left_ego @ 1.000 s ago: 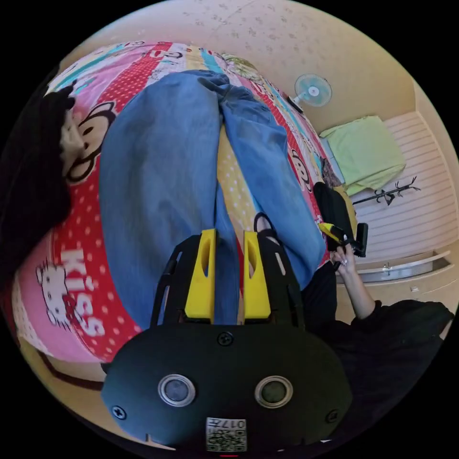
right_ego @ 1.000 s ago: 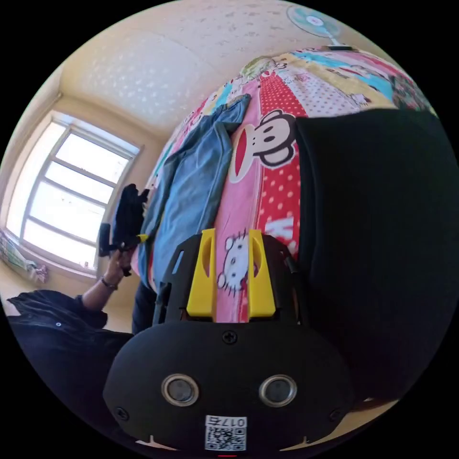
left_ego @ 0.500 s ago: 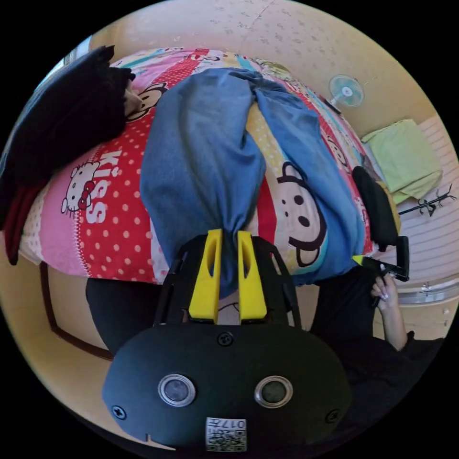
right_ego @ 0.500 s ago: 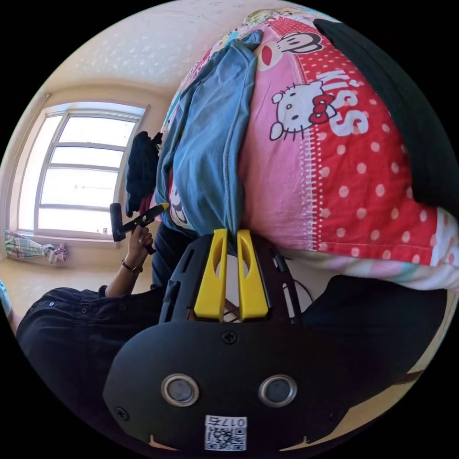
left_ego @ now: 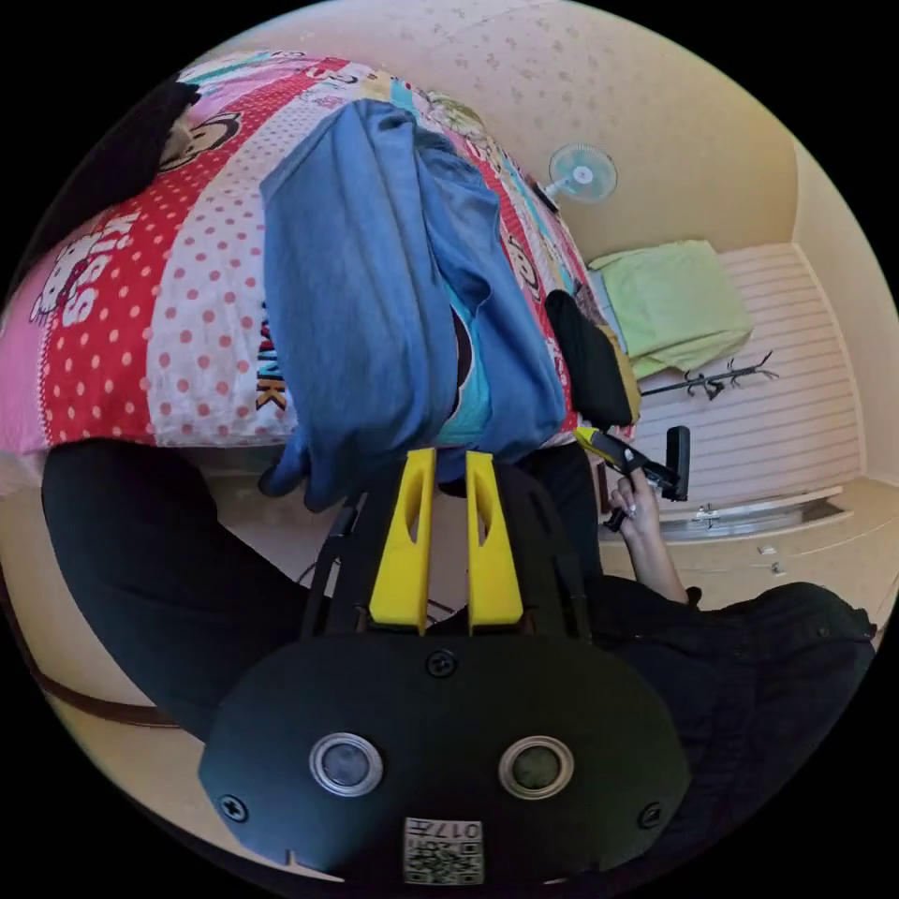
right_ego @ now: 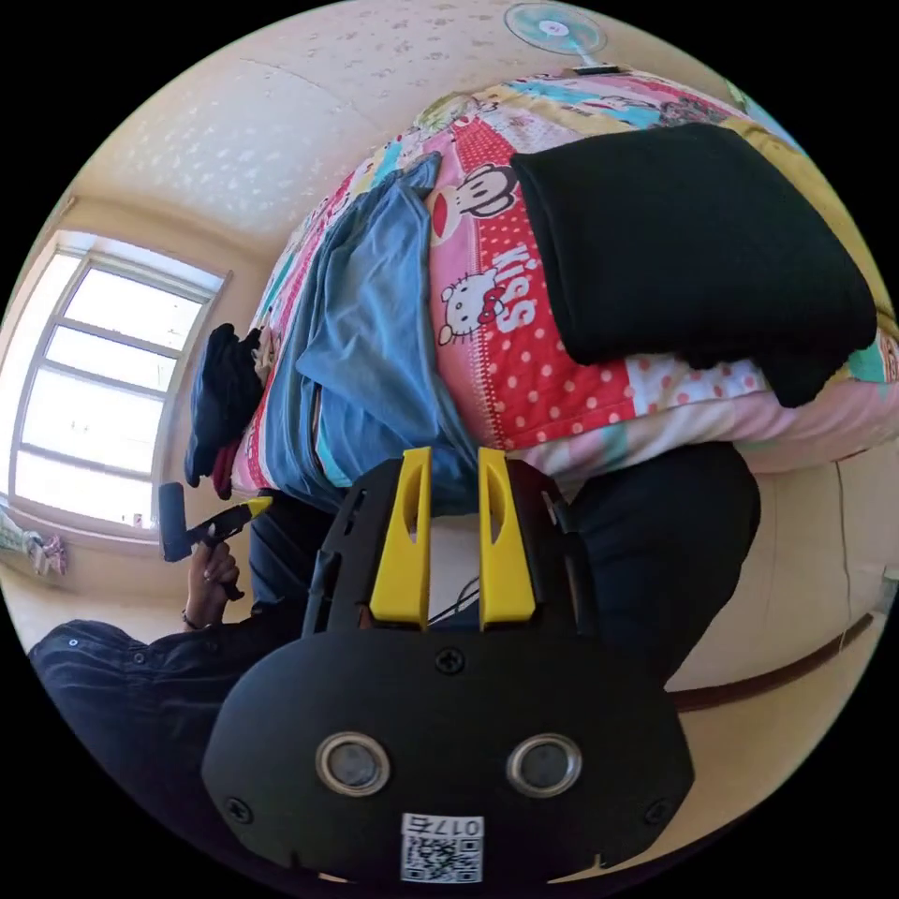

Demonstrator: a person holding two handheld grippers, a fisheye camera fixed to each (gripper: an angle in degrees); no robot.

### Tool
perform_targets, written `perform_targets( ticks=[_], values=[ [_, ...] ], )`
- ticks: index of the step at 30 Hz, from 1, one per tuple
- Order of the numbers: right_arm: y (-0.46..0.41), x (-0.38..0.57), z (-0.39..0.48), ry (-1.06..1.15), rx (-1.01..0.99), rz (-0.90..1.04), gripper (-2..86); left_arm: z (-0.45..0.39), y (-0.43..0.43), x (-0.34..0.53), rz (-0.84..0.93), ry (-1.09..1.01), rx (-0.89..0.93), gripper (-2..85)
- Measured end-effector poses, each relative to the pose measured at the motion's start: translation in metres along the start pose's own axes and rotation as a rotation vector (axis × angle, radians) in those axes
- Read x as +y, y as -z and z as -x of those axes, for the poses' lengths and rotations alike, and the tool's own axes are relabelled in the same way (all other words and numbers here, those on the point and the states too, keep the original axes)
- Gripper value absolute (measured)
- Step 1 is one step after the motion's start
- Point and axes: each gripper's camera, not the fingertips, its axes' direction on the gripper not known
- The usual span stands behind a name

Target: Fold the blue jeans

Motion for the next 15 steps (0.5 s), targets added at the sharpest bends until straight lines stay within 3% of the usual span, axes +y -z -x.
perform_targets(
  ticks=[4, 8, 12, 15],
  values=[
    [-0.010, -0.007, 0.049, 0.179, 0.015, 0.027, 7.6, 0.047, 0.050, -0.005, -0.108, 0.117, -0.141, 9.3],
    [-0.052, -0.024, 0.104, 0.313, -0.187, 0.157, 7.8, 0.073, 0.069, -0.025, -0.139, 0.116, -0.153, 8.0],
    [-0.127, -0.038, 0.138, 0.347, -0.178, 0.325, 8.2, 0.090, 0.041, -0.039, 0.074, 0.164, -0.167, 7.1],
    [-0.168, -0.037, 0.140, 0.269, -0.175, 0.445, 6.5, 0.074, 0.042, -0.018, 0.070, 0.097, -0.249, 6.6]
  ],
)
